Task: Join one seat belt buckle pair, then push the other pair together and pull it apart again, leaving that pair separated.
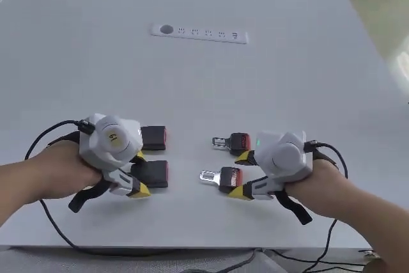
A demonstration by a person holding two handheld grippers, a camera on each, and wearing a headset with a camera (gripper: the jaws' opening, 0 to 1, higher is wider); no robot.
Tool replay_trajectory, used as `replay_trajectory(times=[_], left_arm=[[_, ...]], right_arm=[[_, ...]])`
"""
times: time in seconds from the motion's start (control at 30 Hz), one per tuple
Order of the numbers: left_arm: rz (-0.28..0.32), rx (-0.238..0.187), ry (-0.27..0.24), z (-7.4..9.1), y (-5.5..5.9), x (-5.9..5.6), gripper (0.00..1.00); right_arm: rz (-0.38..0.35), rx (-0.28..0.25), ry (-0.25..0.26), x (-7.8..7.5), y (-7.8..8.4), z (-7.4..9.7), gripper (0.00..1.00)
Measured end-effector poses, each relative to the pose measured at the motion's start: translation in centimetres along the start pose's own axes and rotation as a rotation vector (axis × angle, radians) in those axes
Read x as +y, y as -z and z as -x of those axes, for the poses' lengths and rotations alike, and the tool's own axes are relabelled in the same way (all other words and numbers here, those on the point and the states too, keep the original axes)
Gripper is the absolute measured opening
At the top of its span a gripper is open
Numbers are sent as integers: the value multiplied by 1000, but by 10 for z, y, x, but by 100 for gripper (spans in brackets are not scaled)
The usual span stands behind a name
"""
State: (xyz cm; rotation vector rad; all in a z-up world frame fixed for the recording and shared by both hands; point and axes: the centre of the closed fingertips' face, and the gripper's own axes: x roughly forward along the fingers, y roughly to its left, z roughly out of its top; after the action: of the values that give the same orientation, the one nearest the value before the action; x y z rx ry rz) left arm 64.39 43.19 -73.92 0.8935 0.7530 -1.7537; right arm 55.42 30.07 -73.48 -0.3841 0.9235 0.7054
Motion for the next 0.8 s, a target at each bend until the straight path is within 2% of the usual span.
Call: replay_trajectory(times=[0.3,0.47,0.6,0.7,0.8], left_arm=[[-22,25,1,-3,3,2,40],[-62,46,-2,-4,6,4,37],[-66,47,-4,-4,6,4,36],[-110,52,-5,-4,7,4,35],[-109,51,-5,-4,7,4,35]], right_arm=[[32,17,-37,4,-1,-6,34],[74,37,-63,6,0,-6,32],[92,44,-75,6,1,-6,32],[103,52,-79,5,2,-5,32],[108,53,-82,5,3,-6,31]])
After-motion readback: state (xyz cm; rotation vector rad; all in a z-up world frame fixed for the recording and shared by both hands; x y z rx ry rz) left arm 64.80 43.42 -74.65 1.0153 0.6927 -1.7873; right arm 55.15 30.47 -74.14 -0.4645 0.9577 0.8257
